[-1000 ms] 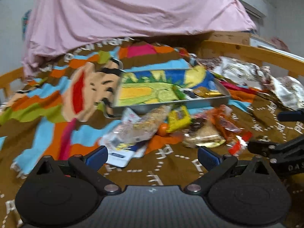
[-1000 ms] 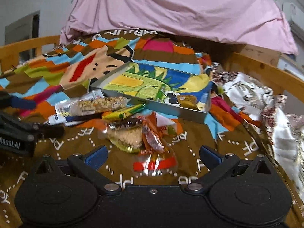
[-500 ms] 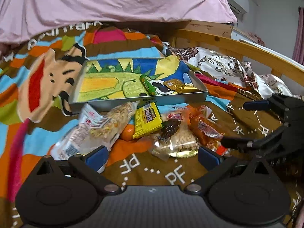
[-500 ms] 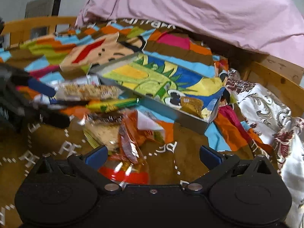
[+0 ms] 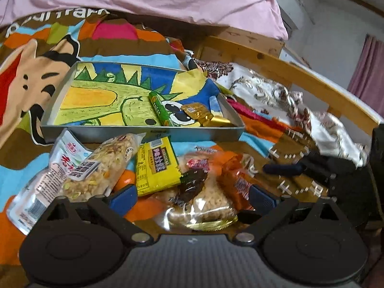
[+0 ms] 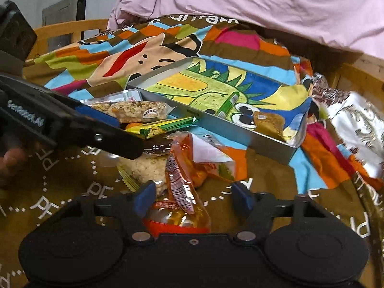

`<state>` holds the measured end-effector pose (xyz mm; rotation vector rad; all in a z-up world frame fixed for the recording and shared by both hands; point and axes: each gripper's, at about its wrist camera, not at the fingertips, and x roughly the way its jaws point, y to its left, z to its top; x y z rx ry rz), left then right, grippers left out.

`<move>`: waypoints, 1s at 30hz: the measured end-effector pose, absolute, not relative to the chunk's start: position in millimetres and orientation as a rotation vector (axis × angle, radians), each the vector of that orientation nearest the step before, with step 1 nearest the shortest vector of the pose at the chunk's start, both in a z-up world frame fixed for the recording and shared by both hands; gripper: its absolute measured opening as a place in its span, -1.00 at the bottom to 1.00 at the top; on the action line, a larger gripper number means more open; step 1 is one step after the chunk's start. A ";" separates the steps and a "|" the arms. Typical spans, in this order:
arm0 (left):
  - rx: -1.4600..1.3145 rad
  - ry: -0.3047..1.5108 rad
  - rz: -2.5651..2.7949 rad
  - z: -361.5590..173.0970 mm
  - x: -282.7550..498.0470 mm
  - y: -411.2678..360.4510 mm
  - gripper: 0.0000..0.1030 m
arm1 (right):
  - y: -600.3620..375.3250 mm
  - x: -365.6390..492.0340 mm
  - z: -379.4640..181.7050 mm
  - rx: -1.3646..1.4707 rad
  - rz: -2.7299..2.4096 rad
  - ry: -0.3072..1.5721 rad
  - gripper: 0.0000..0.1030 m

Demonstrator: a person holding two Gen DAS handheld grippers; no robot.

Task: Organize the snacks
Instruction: 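Grasp the brown jerky packet with the left gripper while the right gripper grasps the orange packet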

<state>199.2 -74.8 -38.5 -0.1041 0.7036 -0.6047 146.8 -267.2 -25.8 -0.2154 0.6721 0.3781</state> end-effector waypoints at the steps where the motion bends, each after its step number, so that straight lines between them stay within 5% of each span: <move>1: -0.129 0.714 -0.616 -38.8 201.5 -73.9 0.84 | -267.0 146.8 -25.3 -0.209 0.382 0.677 0.21; 4: -0.156 0.738 -0.625 -40.0 205.6 -75.2 0.71 | -263.3 146.5 -23.8 -0.236 0.373 0.688 -0.21; 10: -0.118 0.771 -0.625 -39.9 206.0 -89.1 0.49 | -263.6 143.4 -15.5 -0.320 0.353 0.694 -0.36; 23: 0.126 0.896 -0.566 -39.8 238.5 -126.8 0.47 | -288.3 153.4 -8.0 -0.226 0.331 0.727 -0.33; 30: 0.132 0.940 -0.540 -40.0 252.2 -126.5 0.11 | -290.3 162.5 -14.7 -0.150 0.350 0.747 -0.29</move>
